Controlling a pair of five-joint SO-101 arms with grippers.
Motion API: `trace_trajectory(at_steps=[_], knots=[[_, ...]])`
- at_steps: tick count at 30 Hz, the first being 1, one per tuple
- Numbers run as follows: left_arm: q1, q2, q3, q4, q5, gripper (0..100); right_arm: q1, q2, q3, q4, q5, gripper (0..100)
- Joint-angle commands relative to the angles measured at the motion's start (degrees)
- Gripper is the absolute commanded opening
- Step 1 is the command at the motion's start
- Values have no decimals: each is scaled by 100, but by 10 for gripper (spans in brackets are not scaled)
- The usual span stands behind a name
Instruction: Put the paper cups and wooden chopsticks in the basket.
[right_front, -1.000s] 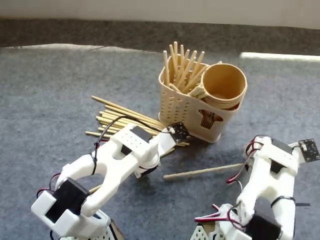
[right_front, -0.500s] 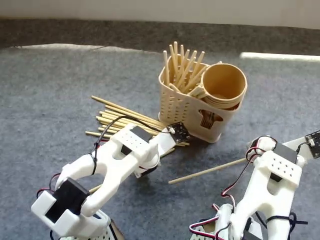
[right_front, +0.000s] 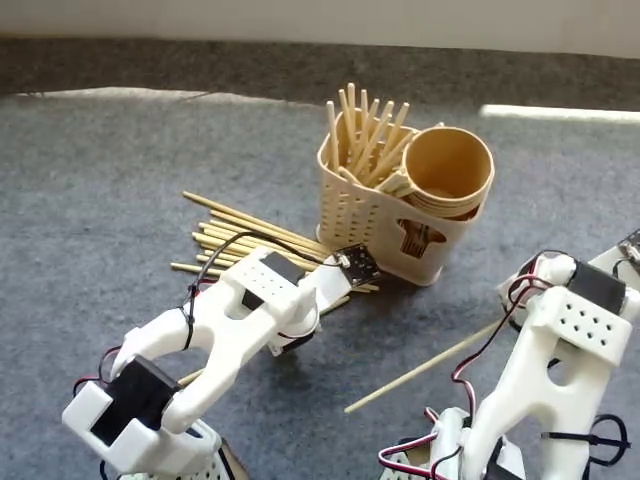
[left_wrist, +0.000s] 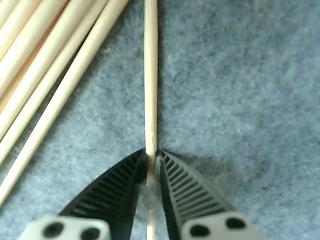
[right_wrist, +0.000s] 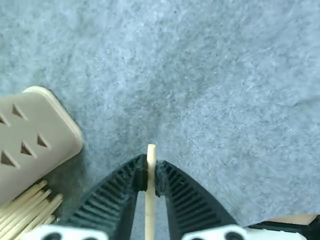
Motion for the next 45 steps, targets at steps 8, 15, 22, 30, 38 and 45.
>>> trace_trajectory(at_steps=[8,15,22,30,38,45], knots=[[-119,31,-180,-9,0,6,57,-171,-1596,1420,914,4],[-119,31,-180,-9,0,6,57,-171,-2809,1710,1020,4],[-127,31,-180,0,0,6,4,-163,-4268,1666,1011,4],[-136,31,-180,9,0,6,-734,-154,-5912,1156,457,4],[-145,31,-171,9,0,6,-1701,-163,-6141,-277,475,4],[-145,22,-171,18,0,6,-2484,-110,-6105,-1622,457,4]])
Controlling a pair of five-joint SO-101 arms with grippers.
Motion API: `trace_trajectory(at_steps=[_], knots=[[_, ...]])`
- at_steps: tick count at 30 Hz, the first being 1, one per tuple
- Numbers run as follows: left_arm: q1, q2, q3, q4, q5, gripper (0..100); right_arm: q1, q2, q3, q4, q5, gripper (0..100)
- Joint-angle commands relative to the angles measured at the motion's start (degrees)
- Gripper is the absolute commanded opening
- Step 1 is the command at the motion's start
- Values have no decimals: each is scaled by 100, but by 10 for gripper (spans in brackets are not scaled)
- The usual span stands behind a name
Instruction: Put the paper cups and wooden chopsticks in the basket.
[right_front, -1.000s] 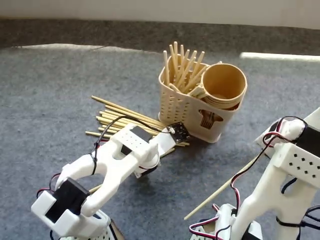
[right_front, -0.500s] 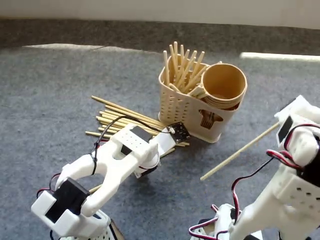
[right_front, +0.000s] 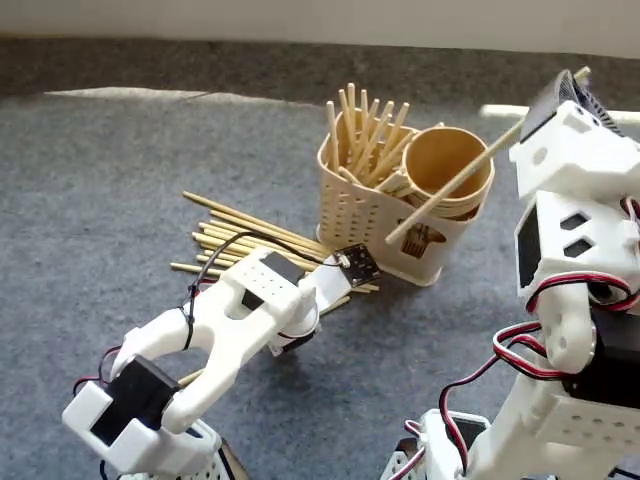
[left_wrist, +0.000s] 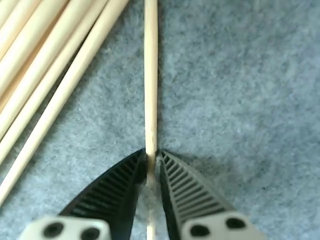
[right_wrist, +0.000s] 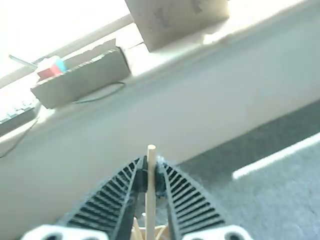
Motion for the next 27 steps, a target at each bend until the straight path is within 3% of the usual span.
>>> trace_trajectory(at_steps=[1,6,12,21,27], knots=[[-145,22,-171,35,9,6,-426,-92,-171,-822,-53,4],[-145,-462,57,141,-9,6,-664,-22,-101,-1640,-26,4],[-145,-2035,980,-26,-18,6,-752,418,163,-2299,-18,4],[-787,-3653,1719,-264,9,6,-796,822,198,-2730,360,4],[-831,-4277,1965,-281,9,6,-1077,910,426,-2738,387,4]])
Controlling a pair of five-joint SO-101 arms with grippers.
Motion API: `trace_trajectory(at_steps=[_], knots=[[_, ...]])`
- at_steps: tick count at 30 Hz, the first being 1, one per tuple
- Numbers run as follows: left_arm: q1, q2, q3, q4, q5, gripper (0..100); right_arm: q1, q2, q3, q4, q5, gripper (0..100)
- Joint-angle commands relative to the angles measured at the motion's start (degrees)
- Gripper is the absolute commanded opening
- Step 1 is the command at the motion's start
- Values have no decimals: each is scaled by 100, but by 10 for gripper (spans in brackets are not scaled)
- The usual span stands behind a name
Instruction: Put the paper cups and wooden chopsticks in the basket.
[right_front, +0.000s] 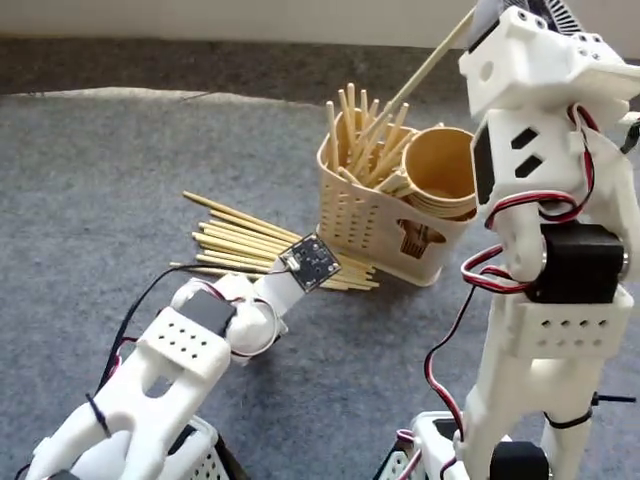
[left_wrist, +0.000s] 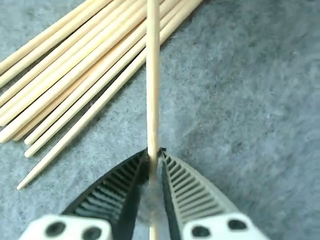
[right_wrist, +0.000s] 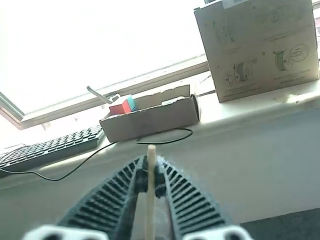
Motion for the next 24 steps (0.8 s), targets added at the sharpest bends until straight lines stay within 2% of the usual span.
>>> trace_trajectory(at_steps=[1,6,11,18,24], knots=[[-127,-497,48,-70,9,6,-136,4,154,-171,88,4],[-127,-1033,277,-44,9,6,-154,31,602,-251,88,4],[-127,-1701,532,-26,9,6,-154,-22,1270,-822,105,4],[-136,-2765,954,-26,18,6,-356,-31,1815,-901,835,4],[-136,-3530,1244,-18,18,6,-681,-31,1938,-796,914,22]])
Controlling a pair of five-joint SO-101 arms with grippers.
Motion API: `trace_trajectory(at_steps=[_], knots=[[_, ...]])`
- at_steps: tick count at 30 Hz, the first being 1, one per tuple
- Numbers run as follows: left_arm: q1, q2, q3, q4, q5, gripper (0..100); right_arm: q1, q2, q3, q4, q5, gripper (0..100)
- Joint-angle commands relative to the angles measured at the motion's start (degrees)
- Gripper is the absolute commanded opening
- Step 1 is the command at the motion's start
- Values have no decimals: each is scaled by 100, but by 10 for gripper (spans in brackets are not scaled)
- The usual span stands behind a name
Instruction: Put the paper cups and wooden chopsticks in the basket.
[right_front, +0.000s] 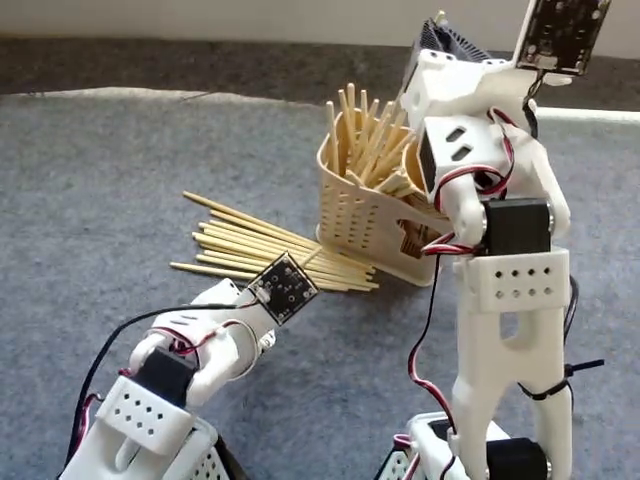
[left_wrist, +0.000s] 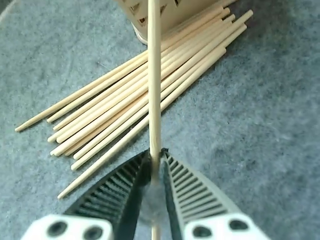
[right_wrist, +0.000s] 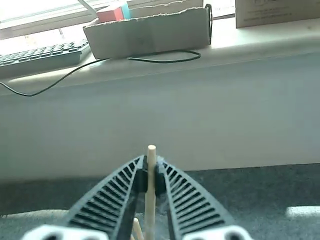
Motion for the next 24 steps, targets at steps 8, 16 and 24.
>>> trace_trajectory(at_steps=[8,16,24], knots=[[-180,-804,171,-26,18,7,-426,-101,-110,822,97,137],[-585,-804,189,-44,18,7,-400,-1042,-92,1068,105,9],[-602,-804,171,-62,26,7,-400,-2079,1174,1877,105,5]])
